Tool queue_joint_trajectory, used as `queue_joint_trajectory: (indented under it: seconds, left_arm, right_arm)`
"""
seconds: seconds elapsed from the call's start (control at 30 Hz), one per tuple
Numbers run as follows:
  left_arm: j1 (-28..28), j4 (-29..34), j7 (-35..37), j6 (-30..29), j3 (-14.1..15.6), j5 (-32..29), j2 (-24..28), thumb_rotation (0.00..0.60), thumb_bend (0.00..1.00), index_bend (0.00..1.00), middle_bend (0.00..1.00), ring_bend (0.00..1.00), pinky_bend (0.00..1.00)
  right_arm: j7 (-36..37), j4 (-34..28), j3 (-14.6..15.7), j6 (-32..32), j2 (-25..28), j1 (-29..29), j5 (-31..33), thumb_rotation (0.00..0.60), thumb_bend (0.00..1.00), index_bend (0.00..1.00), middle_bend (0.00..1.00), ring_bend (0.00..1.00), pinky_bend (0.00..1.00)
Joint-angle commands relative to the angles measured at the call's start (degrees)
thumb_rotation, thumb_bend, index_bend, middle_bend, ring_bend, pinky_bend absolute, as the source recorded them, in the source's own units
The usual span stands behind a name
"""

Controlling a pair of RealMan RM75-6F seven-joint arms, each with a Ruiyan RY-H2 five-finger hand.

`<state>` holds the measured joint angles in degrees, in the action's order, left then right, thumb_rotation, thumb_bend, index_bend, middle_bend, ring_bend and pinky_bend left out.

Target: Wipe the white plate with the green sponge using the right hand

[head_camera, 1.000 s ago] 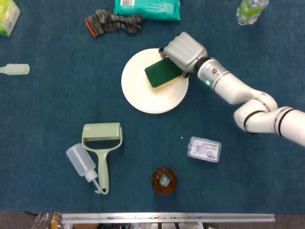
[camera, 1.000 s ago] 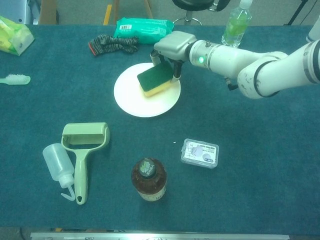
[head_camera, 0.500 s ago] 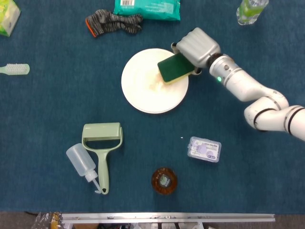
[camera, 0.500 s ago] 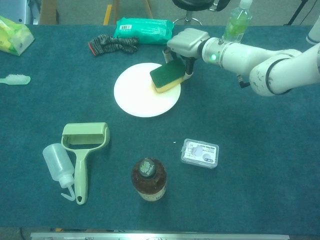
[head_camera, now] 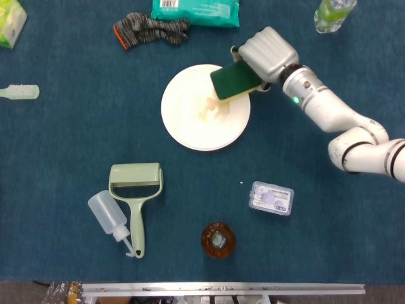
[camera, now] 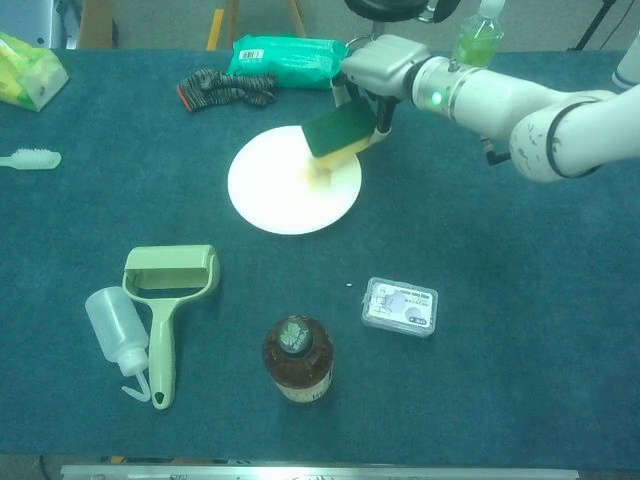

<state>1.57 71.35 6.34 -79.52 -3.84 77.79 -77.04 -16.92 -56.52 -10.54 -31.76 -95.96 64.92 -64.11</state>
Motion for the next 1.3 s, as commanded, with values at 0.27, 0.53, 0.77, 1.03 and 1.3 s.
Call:
queue_joint_trajectory:
  seconds: [0.27, 0.53, 0.77, 1.03, 1.3]
  left_arm:
    - [-0.16, -0.79, 0.73, 0.29, 0.1, -0.24, -0.17, 0.6, 0.36, 0.42, 0.34, 0.3, 0.46]
    - [-0.54, -1.48, 1.49, -0.02, 0.1, -0.32, -0.01, 0.6, 0.36, 0.42, 0.34, 0.3, 0.46]
    - [-0.48, -1.48, 1.38, 0.16, 0.13, -0.29, -0.14, 0.6, 0.36, 0.42, 0.34, 0.3, 0.46]
    - [-0.04, -1.49, 1.0, 0.61, -0.01, -0.26, -0.62, 0.6, 0.36, 0.42, 0.34, 0.3, 0.46]
    - [0.06, -1.01, 0.45, 0.48, 0.12, 0.02, -0.73, 0.6, 0.36, 0.42, 0.34, 0.3, 0.46]
  right_arm:
    - [3.85, 3.95, -0.43, 2.28, -4.29, 2.38, -2.26, 0.6, 0.11, 0.39, 0.52, 0.47, 0.39]
    - [7.06, 9.44, 0.91, 4.91, -6.82, 2.98, -4.72, 0.6, 0.11, 0.39, 0.52, 0.47, 0.39]
    - [8.41, 10.95, 1.66, 5.02, -6.5, 2.14, -5.9, 0.6, 0.11, 0.39, 0.52, 0.47, 0.39]
    - [5.31, 6.79, 1.61, 2.97, -1.98, 0.07, -4.13, 0.6, 0.11, 0.39, 0.52, 0.47, 0.39]
    - [1.39, 2.12, 0.56, 1.31, -0.11, -0.17, -0.92, 0.6, 0.11, 0.39, 0.52, 0.47, 0.39]
